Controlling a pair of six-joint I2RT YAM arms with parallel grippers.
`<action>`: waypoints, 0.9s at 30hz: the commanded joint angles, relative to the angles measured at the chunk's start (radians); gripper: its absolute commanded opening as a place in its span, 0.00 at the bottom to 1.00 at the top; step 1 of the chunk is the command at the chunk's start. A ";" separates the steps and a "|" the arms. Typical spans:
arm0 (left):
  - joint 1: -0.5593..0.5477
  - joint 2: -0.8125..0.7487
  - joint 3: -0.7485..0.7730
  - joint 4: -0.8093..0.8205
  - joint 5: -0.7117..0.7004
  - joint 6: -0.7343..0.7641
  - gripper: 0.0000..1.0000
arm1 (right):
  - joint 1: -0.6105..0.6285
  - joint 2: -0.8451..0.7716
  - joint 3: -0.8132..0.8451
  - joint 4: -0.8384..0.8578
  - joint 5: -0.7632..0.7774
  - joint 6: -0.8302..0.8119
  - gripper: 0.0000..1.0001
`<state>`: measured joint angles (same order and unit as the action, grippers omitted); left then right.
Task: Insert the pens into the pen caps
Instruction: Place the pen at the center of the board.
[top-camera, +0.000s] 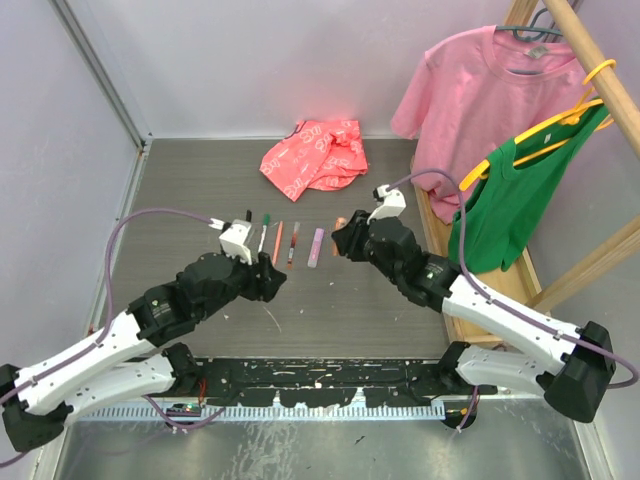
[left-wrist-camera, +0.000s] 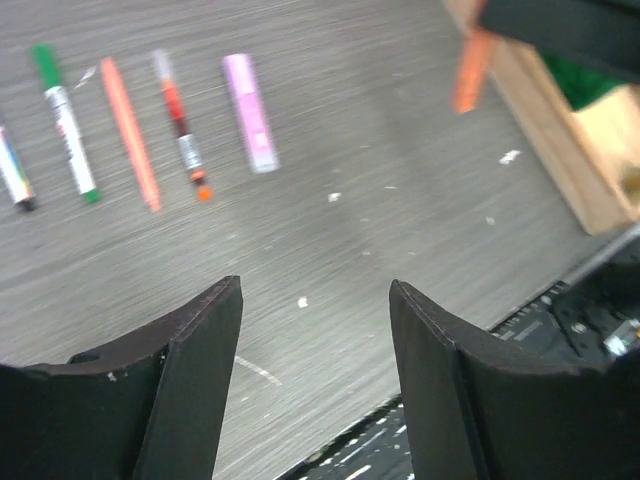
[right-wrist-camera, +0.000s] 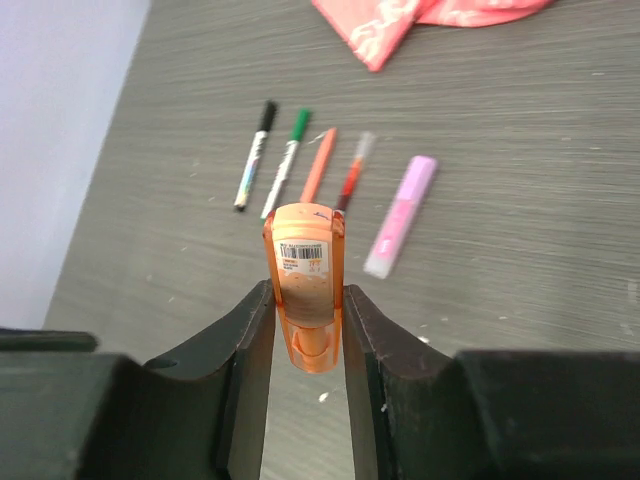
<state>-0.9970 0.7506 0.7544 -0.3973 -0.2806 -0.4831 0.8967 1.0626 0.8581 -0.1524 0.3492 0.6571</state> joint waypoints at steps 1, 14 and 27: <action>0.122 -0.051 -0.025 -0.121 0.007 -0.012 0.63 | -0.086 0.043 0.027 -0.053 -0.026 0.013 0.10; 0.253 -0.083 -0.100 -0.165 0.105 0.030 0.82 | -0.177 0.367 0.174 -0.147 0.026 0.118 0.09; 0.254 -0.174 -0.092 -0.213 0.147 0.003 0.98 | -0.199 0.671 0.377 -0.284 -0.003 0.142 0.11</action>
<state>-0.7494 0.6033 0.6323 -0.6037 -0.1699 -0.4793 0.6971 1.6814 1.1477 -0.3874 0.3340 0.7715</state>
